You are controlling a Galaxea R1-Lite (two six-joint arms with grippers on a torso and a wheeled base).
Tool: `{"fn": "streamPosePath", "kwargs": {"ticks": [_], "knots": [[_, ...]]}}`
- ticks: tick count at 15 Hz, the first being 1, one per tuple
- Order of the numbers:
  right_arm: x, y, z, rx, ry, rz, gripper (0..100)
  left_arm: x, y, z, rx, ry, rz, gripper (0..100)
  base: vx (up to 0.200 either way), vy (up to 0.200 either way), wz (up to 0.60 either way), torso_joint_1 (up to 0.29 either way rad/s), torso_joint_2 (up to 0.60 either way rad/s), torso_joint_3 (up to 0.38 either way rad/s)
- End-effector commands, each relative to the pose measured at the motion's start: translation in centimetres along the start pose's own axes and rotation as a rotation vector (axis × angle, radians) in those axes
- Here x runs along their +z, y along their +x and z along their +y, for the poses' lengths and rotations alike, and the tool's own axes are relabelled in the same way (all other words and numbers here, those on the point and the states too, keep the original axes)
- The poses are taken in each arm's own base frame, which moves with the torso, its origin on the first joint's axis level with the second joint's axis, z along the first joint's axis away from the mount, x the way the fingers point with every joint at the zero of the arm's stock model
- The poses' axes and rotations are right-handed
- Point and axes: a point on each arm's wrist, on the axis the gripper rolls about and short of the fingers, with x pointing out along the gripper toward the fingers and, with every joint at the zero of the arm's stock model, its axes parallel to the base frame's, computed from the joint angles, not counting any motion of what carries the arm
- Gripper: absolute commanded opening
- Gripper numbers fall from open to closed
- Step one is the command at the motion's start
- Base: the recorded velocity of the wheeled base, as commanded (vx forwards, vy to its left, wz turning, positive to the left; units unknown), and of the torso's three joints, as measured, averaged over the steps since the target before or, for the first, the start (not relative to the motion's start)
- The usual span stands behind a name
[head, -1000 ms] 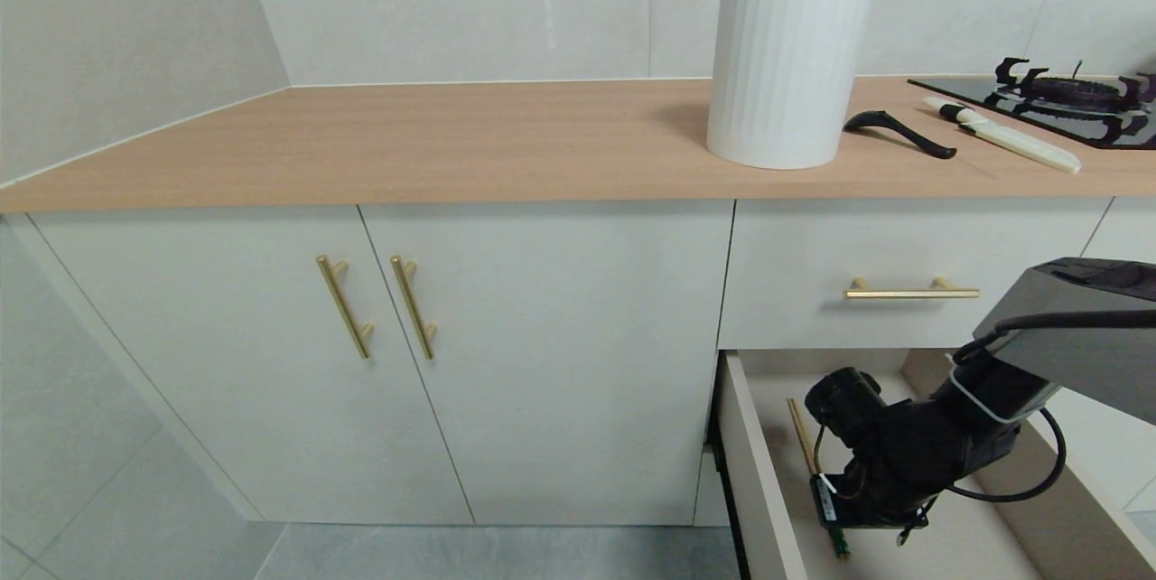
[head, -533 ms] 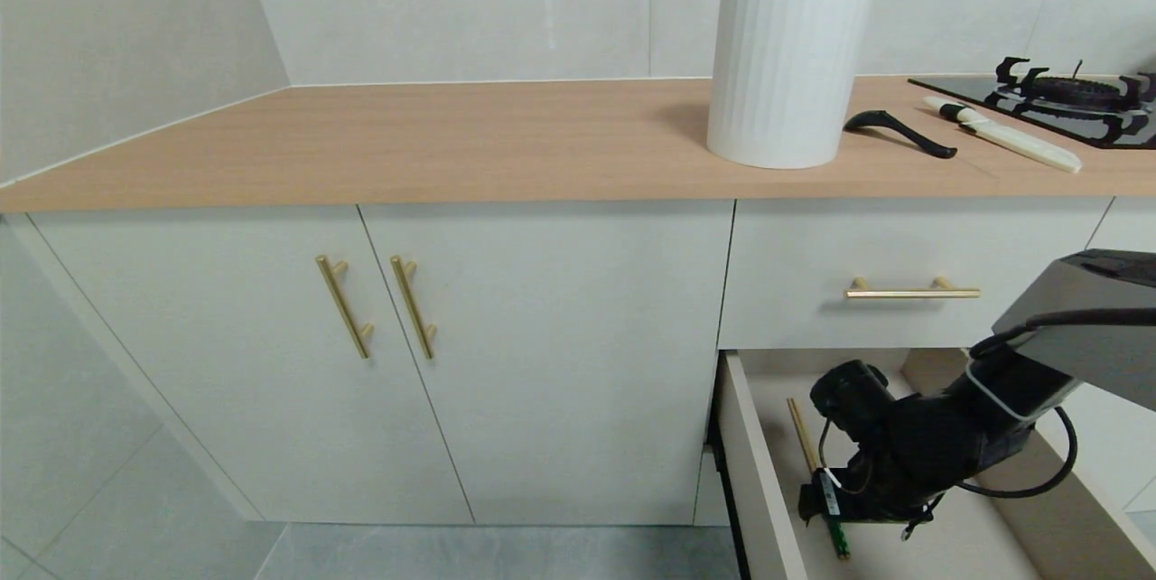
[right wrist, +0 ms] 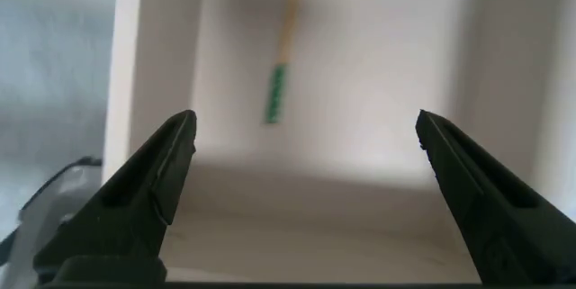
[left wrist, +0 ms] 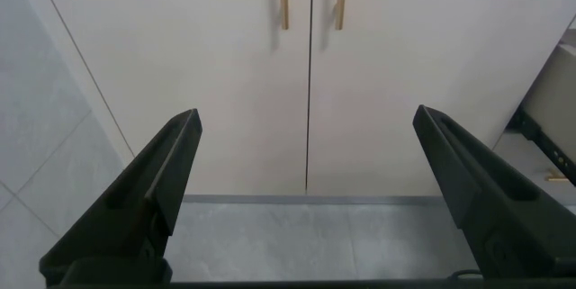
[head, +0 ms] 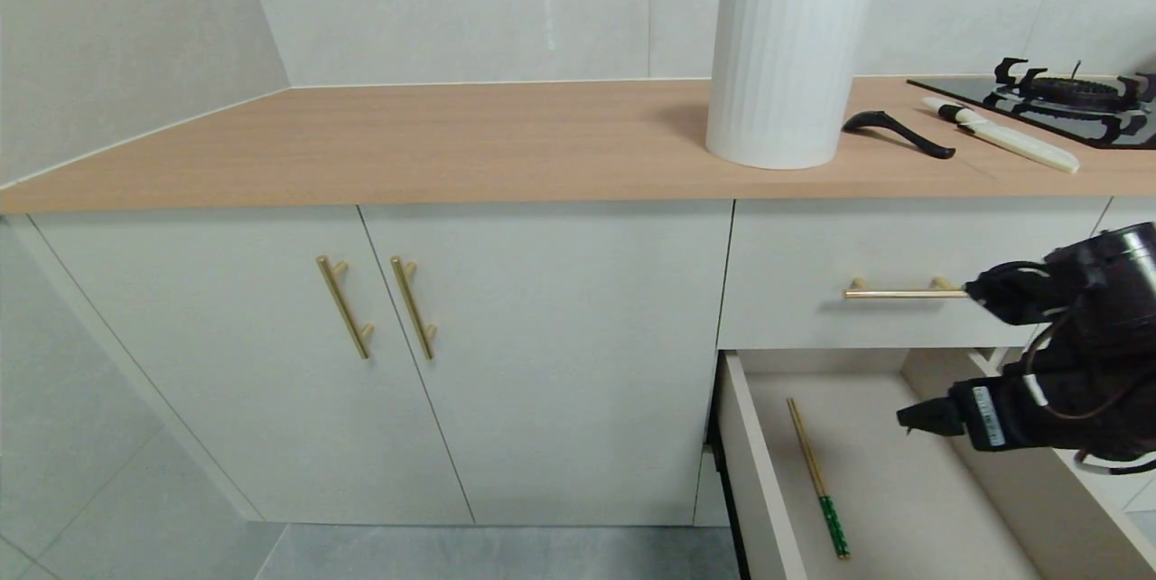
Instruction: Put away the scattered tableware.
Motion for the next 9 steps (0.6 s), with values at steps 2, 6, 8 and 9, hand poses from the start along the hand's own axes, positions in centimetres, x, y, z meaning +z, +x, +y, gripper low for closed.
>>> {"fn": "streamPosePath", "kwargs": {"ticks": [2,6,8,9], "knots": [[0.3,-5.6,-2.3,-0.024,0.014,-0.188,100,0.0,0.0,0.0,0.001,0.000,0.000,100,0.000,0.000,0.00,0.000,0.00,0.000],[0.1,-7.1,-2.8,0.025,0.013,-0.241,100,0.0,0.0,0.0,0.001,0.000,0.000,100,0.000,0.000,0.00,0.007,-0.14,-0.169],[0.2,-7.2,-3.0,0.016,0.020,-0.248,100,0.0,0.0,0.0,0.001,0.000,0.000,100,0.000,0.000,0.00,0.056,-0.31,-0.344],[0.2,-7.2,-3.1,0.016,0.022,-0.250,100,0.0,0.0,0.0,0.001,0.000,0.000,100,0.000,0.000,0.00,0.051,-0.56,-0.354]]}}
